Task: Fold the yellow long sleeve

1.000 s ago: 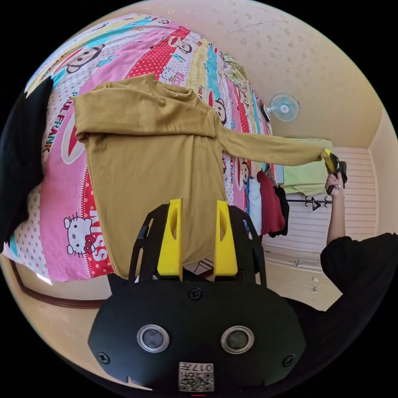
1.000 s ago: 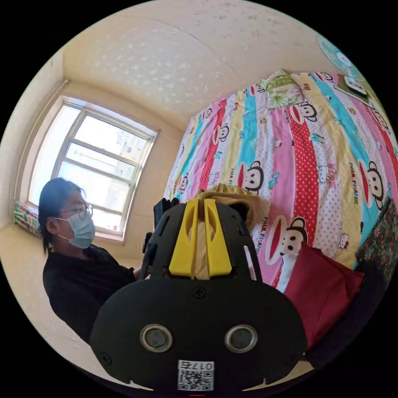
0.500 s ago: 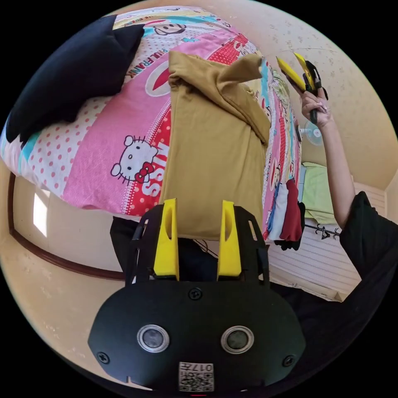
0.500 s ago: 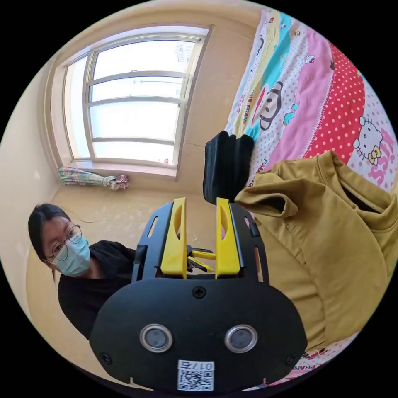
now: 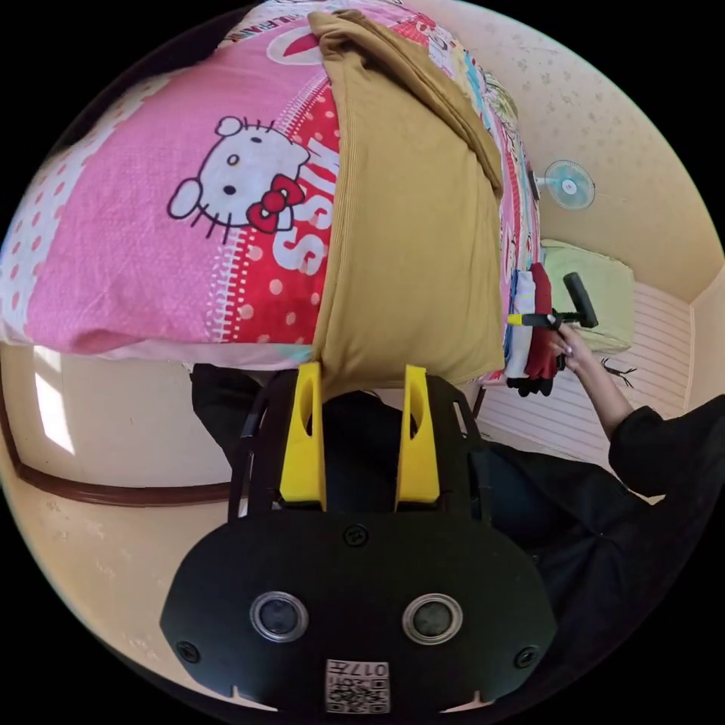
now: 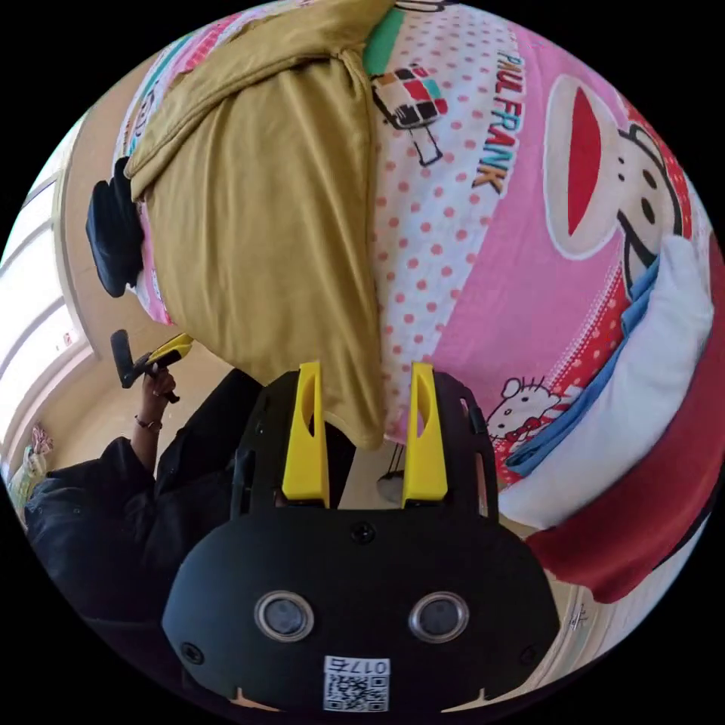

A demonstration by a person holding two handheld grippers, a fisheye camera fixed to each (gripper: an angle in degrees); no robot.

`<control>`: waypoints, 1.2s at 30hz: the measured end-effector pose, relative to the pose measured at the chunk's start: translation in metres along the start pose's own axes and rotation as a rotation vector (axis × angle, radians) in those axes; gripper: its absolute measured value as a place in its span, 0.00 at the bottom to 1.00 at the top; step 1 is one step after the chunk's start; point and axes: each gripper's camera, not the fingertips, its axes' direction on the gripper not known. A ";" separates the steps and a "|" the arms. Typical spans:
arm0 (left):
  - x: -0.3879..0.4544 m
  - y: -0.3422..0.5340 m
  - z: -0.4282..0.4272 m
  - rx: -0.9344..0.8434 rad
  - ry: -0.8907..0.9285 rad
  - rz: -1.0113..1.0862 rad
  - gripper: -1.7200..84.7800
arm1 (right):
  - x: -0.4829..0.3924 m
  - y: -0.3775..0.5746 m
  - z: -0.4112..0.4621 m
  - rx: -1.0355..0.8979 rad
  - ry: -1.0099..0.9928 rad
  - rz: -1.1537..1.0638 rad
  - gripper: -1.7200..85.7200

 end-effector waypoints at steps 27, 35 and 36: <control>0.006 -0.145 -0.172 0.561 0.487 -0.065 0.07 | 0.006 -0.083 -0.155 0.706 -0.919 -0.126 0.07; 0.079 -0.158 -0.143 0.509 -0.123 0.015 0.17 | -0.057 -0.096 -0.161 0.713 -0.404 -0.094 0.17; 0.086 -0.160 -0.134 0.473 -0.150 0.039 0.17 | -0.061 -0.093 -0.156 0.708 -0.361 -0.095 0.17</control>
